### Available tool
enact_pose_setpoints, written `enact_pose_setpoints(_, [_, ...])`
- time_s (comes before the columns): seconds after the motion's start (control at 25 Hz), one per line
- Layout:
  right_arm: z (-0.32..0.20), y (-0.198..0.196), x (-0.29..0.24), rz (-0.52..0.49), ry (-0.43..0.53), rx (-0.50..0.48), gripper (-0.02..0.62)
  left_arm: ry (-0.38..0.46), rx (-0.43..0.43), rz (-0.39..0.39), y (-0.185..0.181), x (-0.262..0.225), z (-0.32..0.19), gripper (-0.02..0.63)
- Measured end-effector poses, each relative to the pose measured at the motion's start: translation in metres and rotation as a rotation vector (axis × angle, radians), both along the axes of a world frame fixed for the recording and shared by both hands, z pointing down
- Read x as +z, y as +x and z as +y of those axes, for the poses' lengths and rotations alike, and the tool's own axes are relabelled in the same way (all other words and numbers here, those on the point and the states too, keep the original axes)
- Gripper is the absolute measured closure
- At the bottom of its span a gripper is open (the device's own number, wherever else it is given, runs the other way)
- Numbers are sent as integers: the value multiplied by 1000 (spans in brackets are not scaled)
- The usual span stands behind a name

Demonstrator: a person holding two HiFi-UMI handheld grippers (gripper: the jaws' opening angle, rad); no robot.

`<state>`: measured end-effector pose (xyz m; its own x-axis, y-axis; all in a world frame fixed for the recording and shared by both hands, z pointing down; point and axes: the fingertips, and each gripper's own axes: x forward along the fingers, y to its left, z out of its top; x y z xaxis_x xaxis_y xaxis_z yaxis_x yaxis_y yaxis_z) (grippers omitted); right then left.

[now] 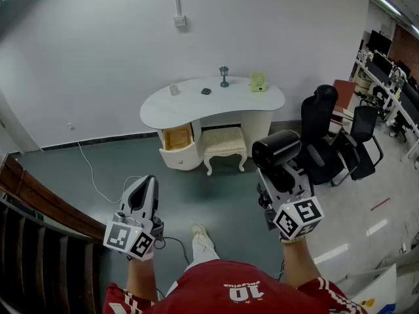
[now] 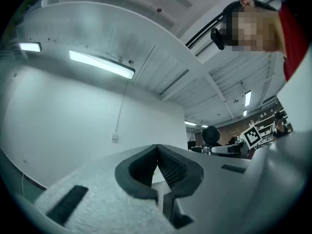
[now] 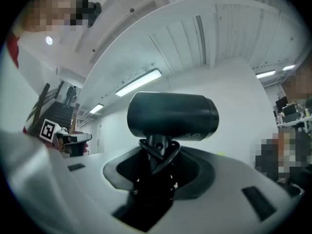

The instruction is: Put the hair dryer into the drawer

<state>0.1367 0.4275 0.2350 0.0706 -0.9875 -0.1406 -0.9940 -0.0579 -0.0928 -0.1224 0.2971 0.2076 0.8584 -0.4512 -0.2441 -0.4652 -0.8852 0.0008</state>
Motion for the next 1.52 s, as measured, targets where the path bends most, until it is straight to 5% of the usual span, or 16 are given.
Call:
enact_pose_setpoints(0.72, [-7,-8,-2,25,4,-39,430,-27,31,-8,9,10,6,600])
enact_pose_setpoints(1.2, [-75,-7,11,13,-39,-80,430,-46,30,-47,18,19,-55,600])
enact_pose_setpoints(1.52, [-168,6,20,11,-102,-85,430,-56,14,-72,34,23,-149,600])
